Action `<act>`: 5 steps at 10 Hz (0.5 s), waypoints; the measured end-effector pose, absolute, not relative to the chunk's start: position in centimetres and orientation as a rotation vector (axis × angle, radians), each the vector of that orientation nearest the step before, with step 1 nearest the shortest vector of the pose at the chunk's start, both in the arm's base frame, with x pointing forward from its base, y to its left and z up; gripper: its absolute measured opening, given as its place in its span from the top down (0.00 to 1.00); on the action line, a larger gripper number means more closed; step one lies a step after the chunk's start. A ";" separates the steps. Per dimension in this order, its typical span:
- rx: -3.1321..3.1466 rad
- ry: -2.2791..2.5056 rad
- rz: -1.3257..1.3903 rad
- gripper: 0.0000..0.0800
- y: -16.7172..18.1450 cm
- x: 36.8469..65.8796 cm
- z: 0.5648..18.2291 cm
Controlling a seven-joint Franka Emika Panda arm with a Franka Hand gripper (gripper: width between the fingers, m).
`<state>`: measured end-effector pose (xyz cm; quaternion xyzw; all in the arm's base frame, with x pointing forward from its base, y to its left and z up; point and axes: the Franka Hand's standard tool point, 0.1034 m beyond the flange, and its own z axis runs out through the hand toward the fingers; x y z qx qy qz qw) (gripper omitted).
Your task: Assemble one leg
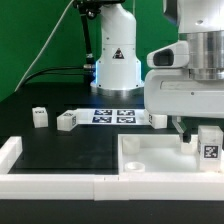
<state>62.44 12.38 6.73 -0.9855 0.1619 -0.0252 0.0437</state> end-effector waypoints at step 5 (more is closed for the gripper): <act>-3.085 0.123 -0.095 0.52 12.0 62.8 7.0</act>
Offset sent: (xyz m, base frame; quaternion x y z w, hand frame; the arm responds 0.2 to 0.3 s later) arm 0.0000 0.0000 0.0000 0.0000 0.0000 0.0000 1.0000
